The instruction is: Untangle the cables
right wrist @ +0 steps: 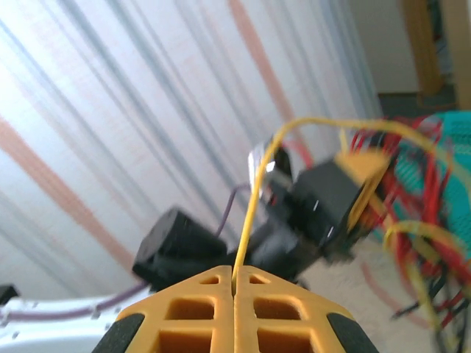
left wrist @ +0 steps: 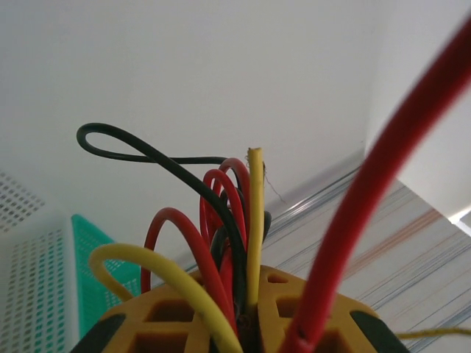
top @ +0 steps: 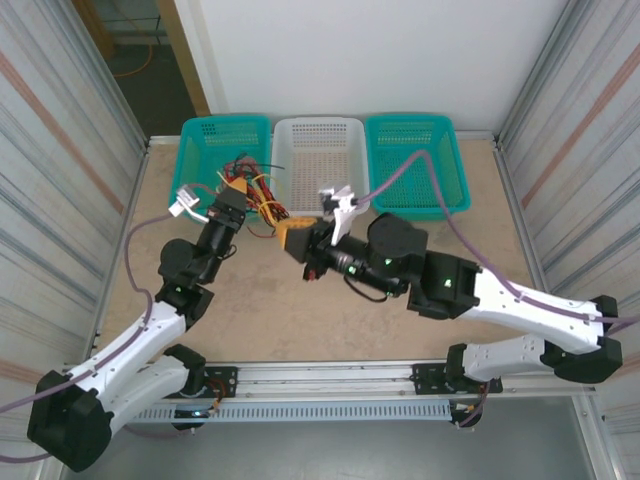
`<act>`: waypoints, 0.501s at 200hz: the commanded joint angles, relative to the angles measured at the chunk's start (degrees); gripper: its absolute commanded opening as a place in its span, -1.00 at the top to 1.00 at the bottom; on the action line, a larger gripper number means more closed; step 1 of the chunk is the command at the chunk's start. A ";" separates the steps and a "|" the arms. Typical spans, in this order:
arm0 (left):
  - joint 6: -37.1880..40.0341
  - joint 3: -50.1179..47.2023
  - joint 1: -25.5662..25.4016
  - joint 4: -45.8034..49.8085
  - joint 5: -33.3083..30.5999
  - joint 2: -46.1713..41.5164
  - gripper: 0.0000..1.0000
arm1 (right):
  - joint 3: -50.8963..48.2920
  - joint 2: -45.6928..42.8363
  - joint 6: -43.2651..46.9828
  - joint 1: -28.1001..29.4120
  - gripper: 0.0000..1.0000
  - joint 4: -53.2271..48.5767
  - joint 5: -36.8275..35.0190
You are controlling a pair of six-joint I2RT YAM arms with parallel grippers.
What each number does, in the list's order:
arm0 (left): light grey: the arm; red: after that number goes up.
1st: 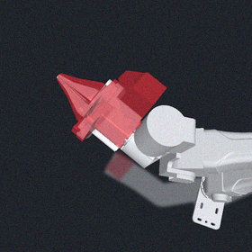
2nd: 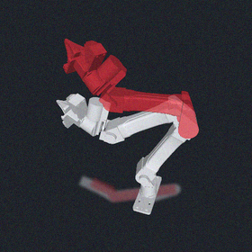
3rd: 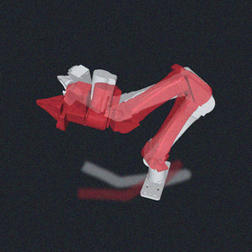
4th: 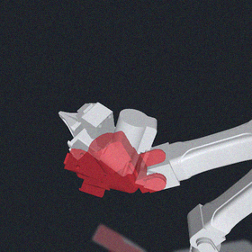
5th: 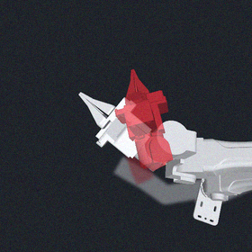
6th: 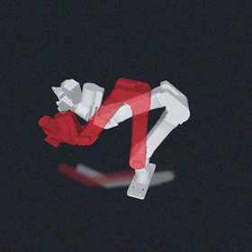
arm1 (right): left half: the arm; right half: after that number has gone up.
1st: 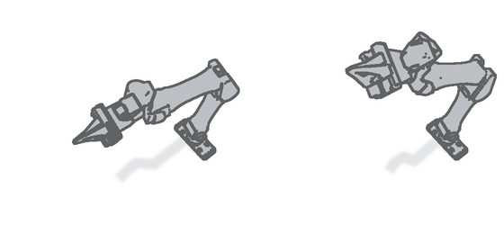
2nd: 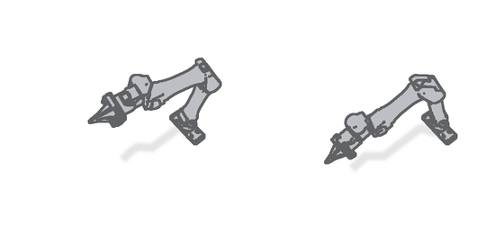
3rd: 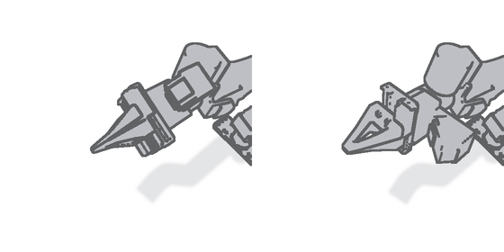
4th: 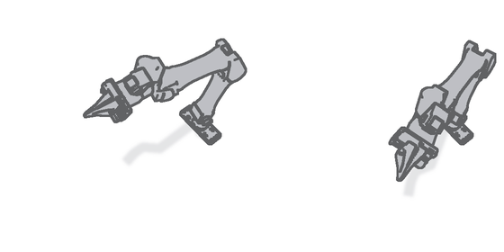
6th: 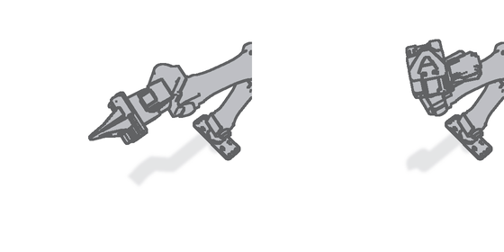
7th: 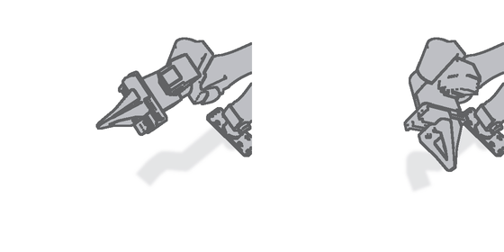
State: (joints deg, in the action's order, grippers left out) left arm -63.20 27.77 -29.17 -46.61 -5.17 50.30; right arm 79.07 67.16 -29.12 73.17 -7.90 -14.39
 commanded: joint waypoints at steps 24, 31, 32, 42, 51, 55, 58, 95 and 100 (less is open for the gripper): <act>-1.48 -3.81 -2.59 0.99 -1.52 -4.68 1.00 | 6.90 0.76 0.00 -15.20 1.00 -7.92 4.89; -2.19 -4.31 -2.60 0.76 -1.41 -5.31 1.00 | 6.85 0.90 -0.80 -17.76 1.00 -8.46 6.34; -2.32 -4.40 -2.58 0.74 -1.42 -5.44 1.00 | 6.78 0.89 -0.91 -18.04 1.00 -8.50 6.50; -3.33 -4.81 -2.64 0.73 -1.50 -6.72 1.00 | 5.95 0.66 -1.79 -21.19 1.00 -9.00 7.99; -3.84 -4.79 -2.65 0.73 -1.38 -7.89 1.00 | 4.56 0.23 -2.82 -24.15 1.00 -9.31 9.37; -3.95 -4.67 -2.63 0.81 -1.27 -8.38 1.00 | 3.70 -0.02 -3.34 -25.41 1.00 -9.39 9.87; -3.98 -4.39 -2.63 0.88 -1.06 -8.71 1.00 | 2.95 -0.27 -3.88 -26.40 1.00 -9.34 10.33; -5.23 0.50 -2.56 0.93 1.33 -11.58 1.00 | -9.54 -1.76 -11.28 -34.68 1.00 -4.82 18.29; -5.51 1.24 -2.54 0.32 1.47 -11.62 1.00 | -11.01 -1.68 -11.71 -34.66 1.00 -4.22 18.53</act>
State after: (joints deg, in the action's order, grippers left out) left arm -66.70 24.01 -31.62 -42.17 -4.82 40.69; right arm 74.81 66.08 -35.33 40.40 -14.41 -0.80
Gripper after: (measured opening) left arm 0.161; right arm 0.061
